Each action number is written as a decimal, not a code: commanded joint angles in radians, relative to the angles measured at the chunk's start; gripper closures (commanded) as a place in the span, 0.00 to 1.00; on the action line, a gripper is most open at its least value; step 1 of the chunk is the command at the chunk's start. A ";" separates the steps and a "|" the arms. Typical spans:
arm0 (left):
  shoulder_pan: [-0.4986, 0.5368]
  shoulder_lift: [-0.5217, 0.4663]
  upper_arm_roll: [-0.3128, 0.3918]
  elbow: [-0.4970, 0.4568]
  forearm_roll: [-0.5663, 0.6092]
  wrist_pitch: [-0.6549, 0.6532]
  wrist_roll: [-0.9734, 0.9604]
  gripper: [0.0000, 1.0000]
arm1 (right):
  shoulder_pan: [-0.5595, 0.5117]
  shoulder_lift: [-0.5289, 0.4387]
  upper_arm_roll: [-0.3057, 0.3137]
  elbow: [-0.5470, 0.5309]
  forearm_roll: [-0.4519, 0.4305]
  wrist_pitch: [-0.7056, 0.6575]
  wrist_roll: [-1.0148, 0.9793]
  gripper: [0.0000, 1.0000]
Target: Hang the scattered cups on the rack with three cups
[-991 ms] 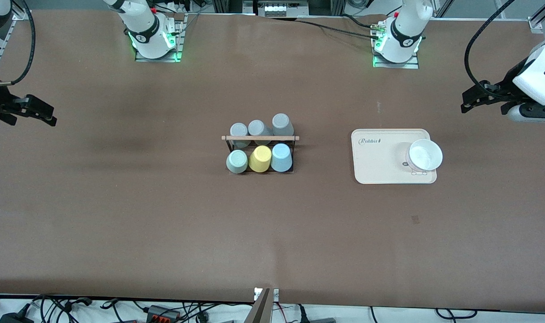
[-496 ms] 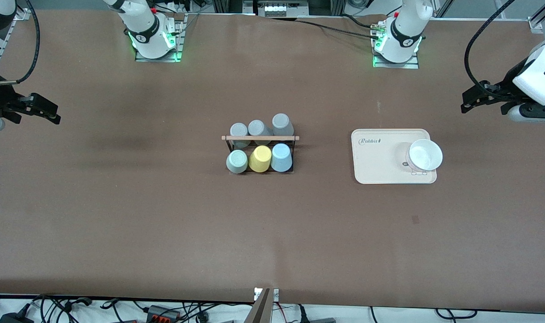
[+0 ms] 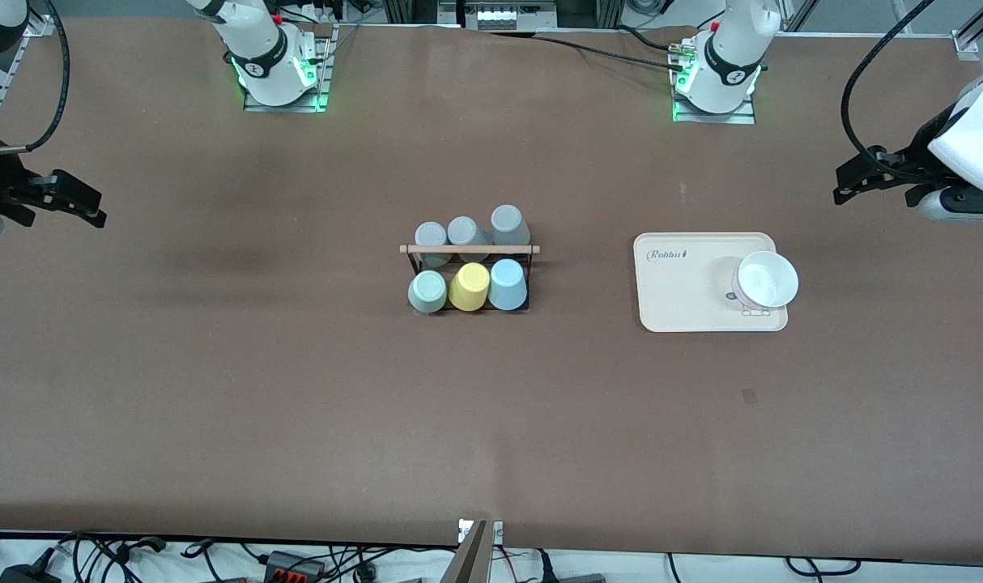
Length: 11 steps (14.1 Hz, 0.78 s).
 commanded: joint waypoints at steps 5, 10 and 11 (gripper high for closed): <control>0.002 0.001 -0.004 0.011 0.017 -0.008 0.006 0.00 | -0.033 -0.027 0.022 -0.018 0.018 -0.010 -0.020 0.00; 0.003 -0.004 -0.003 0.011 0.017 -0.018 0.008 0.00 | -0.029 -0.028 0.022 -0.018 0.022 -0.021 -0.013 0.00; 0.003 -0.005 -0.001 0.011 0.017 -0.022 0.006 0.00 | -0.027 -0.030 0.023 -0.018 0.022 -0.024 -0.007 0.00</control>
